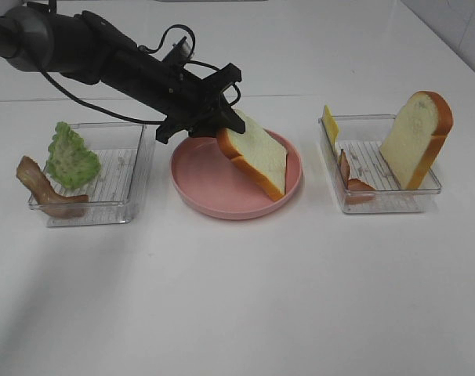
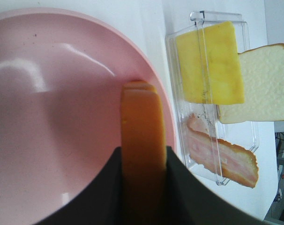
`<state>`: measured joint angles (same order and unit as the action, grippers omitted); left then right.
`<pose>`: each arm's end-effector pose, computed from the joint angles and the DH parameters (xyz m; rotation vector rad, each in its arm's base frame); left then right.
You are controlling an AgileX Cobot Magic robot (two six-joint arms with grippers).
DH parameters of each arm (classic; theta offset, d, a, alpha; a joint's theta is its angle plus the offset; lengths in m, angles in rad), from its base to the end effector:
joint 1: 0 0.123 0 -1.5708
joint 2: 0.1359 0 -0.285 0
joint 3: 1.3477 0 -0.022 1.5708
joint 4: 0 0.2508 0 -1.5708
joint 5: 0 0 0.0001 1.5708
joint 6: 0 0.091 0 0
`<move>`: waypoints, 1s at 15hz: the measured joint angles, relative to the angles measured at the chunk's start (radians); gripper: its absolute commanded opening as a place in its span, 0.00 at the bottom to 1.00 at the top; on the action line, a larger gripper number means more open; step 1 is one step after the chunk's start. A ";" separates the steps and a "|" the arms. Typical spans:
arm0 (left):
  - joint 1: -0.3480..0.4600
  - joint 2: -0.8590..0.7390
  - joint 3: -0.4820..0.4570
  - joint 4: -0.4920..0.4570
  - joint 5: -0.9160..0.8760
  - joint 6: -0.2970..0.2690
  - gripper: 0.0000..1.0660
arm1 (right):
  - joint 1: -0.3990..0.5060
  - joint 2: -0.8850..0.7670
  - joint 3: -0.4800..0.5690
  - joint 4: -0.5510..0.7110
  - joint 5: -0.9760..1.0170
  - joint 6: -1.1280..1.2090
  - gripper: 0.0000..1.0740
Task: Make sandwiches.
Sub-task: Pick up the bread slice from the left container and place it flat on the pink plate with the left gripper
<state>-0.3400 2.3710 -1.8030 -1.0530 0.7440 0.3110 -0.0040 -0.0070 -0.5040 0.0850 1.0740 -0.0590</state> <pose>0.4603 -0.2197 0.1375 -0.0497 2.6093 -1.1566 -0.0071 0.0068 0.2775 -0.0614 2.0433 0.0624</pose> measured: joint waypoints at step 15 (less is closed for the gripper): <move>0.000 -0.003 -0.065 0.325 0.075 -0.071 0.77 | 0.000 0.000 0.000 0.000 0.000 0.000 0.66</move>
<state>-0.3400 2.3680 -1.8680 -0.7280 0.8190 0.2400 -0.0040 -0.0070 -0.5040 0.0850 1.0740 -0.0590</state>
